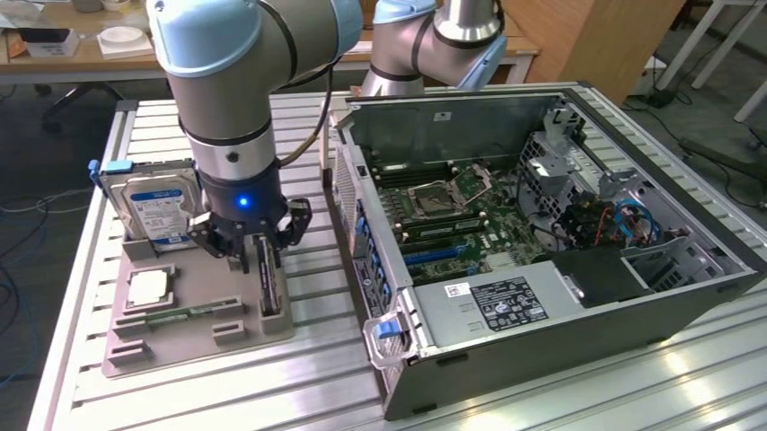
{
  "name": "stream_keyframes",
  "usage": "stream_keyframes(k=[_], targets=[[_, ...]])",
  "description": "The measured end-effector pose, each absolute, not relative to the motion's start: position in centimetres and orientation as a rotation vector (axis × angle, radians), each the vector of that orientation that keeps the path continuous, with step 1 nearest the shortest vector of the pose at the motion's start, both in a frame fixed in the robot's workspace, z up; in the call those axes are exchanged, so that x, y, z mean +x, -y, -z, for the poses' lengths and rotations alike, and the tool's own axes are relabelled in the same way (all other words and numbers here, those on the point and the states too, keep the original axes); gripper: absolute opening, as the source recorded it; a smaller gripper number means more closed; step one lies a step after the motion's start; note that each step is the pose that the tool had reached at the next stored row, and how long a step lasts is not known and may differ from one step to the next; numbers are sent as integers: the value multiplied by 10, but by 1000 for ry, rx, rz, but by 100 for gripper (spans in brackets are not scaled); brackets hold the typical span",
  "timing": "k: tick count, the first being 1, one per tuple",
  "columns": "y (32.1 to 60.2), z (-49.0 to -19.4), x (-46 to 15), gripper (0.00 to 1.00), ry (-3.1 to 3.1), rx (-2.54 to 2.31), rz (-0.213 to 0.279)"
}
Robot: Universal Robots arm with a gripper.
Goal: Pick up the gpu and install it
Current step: 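Pick up the gpu and move the gpu toward the slot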
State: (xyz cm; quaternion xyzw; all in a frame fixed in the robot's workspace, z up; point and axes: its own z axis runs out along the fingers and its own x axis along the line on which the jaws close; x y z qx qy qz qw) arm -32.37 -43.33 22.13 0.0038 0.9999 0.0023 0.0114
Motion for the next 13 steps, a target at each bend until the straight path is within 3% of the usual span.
stream_keyframes(k=[2,3,13], targets=[[433,-221,-324,45,-3119,12,-7],[433,-221,-324,38,-3119,12,-7],[433,-220,-321,38,-3119,24,-7]])
